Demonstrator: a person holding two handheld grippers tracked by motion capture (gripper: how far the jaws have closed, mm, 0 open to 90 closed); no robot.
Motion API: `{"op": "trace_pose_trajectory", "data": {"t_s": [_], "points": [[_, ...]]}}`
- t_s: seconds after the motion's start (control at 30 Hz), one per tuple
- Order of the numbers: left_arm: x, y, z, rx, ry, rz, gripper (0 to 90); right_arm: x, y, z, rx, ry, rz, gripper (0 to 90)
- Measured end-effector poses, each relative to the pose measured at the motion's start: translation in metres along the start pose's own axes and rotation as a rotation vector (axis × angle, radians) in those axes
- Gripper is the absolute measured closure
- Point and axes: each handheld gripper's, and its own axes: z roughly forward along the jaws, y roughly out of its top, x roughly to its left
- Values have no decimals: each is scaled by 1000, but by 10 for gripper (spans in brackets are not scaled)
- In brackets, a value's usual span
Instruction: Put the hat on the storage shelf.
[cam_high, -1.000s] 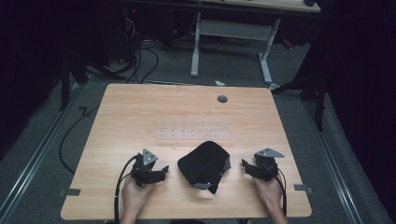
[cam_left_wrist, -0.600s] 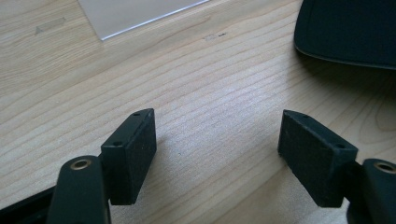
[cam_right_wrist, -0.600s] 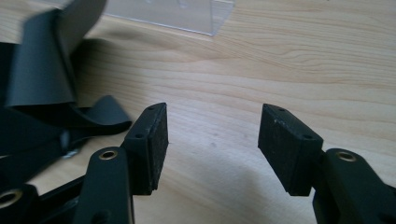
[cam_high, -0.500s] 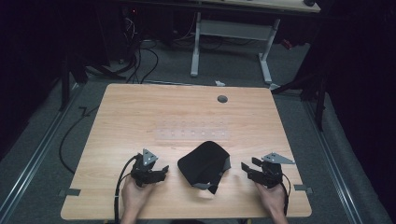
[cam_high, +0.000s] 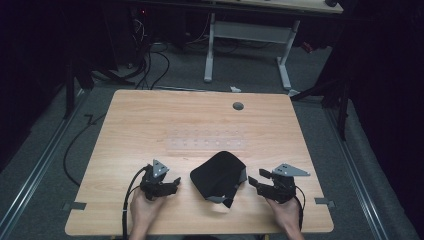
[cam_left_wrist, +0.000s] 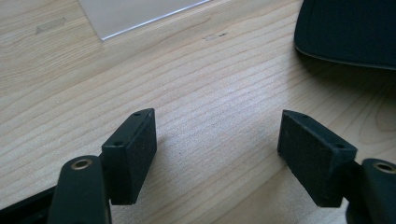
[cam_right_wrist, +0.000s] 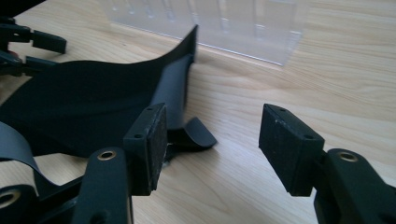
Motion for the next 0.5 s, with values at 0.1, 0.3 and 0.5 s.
{"op": "trace_pose_trajectory", "data": {"t_s": [0.1,0.3,0.5], "points": [[0,0,0,0,0,0,289,5,5,9,10,24,-12,407],[0,0,0,0,0,0,288,5,9,23,31,58,0,406],[0,0,0,0,0,0,288,5,9,38,54,95,26,411]]}}
